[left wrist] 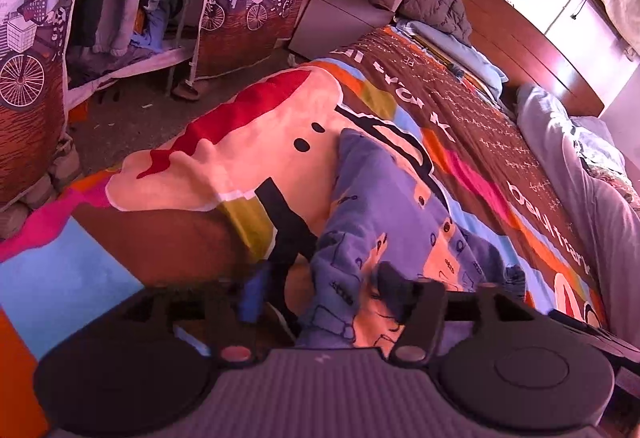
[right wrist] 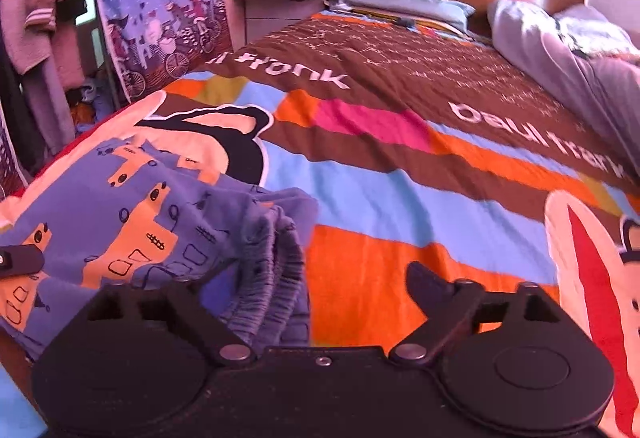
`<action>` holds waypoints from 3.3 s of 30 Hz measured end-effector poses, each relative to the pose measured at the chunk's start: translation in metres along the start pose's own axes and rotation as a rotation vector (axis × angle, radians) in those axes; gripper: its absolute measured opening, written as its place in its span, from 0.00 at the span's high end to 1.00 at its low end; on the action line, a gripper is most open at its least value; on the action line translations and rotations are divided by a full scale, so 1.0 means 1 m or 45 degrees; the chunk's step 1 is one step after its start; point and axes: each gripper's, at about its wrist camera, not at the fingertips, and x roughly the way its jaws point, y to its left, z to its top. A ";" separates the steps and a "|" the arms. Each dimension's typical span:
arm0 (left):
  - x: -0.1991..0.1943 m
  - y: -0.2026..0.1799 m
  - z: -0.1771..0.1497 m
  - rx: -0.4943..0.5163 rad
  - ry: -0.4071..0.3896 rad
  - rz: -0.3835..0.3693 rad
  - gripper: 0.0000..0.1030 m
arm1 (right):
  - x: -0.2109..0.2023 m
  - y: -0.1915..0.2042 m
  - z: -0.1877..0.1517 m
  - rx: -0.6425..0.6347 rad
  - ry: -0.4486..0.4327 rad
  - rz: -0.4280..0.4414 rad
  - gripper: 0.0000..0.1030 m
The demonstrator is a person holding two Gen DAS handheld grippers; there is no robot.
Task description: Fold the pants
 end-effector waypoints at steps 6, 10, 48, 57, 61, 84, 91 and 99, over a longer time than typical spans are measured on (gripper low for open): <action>-0.002 -0.009 -0.002 0.001 -0.002 0.013 0.11 | -0.028 -0.007 -0.009 0.060 -0.038 -0.014 0.01; -0.010 -0.018 -0.011 0.057 -0.060 0.026 0.05 | -0.050 -0.013 -0.018 0.144 -0.075 -0.011 0.01; -0.153 -0.027 -0.115 0.387 -0.410 0.146 0.00 | -0.206 0.002 -0.131 0.147 -0.490 0.086 0.01; -0.135 -0.030 -0.122 0.410 -0.394 0.156 0.00 | -0.192 -0.006 -0.147 0.183 -0.447 0.078 0.01; -0.132 -0.029 -0.120 0.410 -0.407 0.154 0.00 | -0.185 -0.015 -0.149 0.233 -0.415 0.069 0.01; -0.125 -0.033 -0.124 0.492 -0.381 0.215 0.00 | -0.180 -0.020 -0.153 0.243 -0.414 0.042 0.01; -0.126 -0.033 -0.124 0.495 -0.381 0.215 0.00 | -0.181 -0.020 -0.153 0.236 -0.411 0.043 0.01; -0.126 -0.034 -0.124 0.498 -0.381 0.218 0.00 | -0.181 -0.020 -0.153 0.232 -0.409 0.043 0.01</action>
